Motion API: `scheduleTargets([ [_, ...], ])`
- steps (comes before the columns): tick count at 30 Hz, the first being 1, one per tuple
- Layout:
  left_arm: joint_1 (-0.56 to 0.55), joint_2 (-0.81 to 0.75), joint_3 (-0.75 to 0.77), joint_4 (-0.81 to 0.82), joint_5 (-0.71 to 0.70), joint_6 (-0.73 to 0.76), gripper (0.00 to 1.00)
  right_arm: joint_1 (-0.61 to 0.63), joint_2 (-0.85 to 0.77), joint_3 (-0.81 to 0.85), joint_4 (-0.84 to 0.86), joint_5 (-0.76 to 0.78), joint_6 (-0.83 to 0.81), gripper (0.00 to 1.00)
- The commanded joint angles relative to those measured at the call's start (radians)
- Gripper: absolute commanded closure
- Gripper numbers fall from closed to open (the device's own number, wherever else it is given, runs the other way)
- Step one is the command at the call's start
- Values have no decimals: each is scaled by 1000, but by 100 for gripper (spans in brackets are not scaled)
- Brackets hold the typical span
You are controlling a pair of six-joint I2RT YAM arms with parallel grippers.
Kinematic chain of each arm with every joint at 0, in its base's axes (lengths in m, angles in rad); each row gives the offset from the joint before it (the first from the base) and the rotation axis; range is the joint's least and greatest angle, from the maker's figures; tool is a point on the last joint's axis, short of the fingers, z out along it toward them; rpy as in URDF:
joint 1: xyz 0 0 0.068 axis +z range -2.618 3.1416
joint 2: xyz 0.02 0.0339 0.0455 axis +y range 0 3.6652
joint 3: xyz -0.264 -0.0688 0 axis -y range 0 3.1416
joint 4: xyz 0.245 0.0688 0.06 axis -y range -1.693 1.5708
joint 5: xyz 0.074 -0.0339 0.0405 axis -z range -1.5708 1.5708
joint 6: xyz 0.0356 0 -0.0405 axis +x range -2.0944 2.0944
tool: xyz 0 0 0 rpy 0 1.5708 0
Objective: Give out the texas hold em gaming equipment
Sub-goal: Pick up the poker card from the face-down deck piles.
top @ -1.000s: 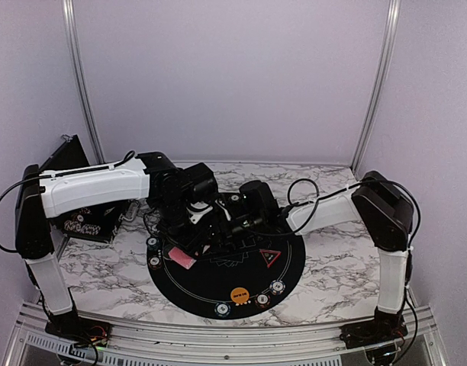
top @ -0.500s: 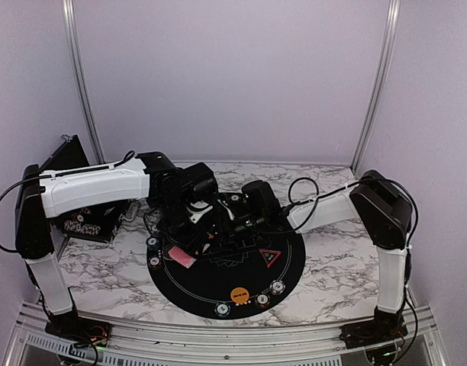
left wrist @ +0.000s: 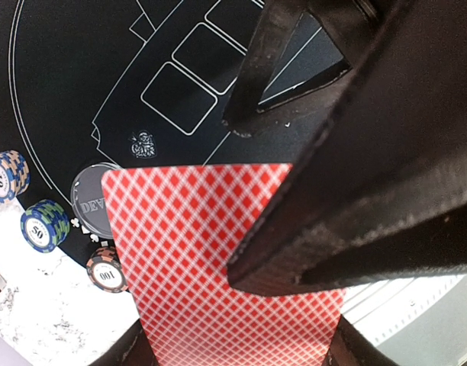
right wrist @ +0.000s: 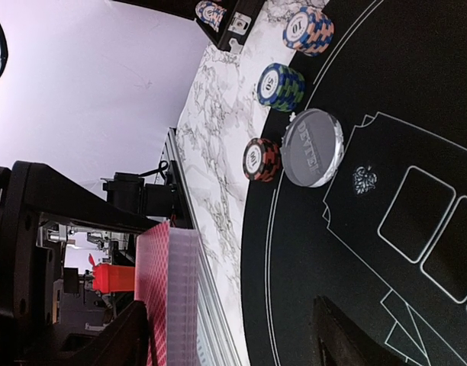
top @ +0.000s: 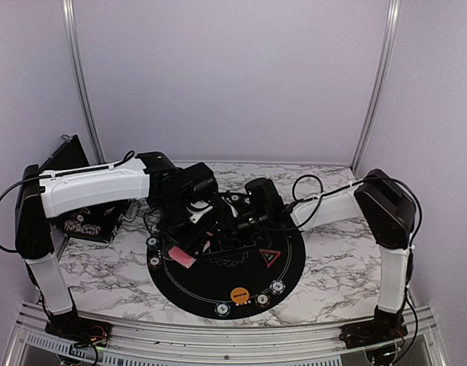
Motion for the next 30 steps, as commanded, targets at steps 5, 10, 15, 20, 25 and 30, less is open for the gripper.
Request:
scheduleTargets([
  [5,-4,-12,3,-24,-5,-2,47,-29,-106,-33,2,18,18,31],
  [10,-4,-9,6,-25,-6,-1,47,-36,-132,-60,17,13,40,34],
  [15,-4,-6,9,-26,-13,-2,47,-36,-144,-83,55,-5,77,41],
  [20,-4,-2,9,-25,-19,-2,47,-33,-143,-87,61,-14,90,50],
  [25,-4,1,9,-25,-18,-1,48,-22,-135,-89,96,-31,119,58],
  [30,-4,8,13,-25,-19,1,48,-15,-127,-87,101,-35,127,64],
])
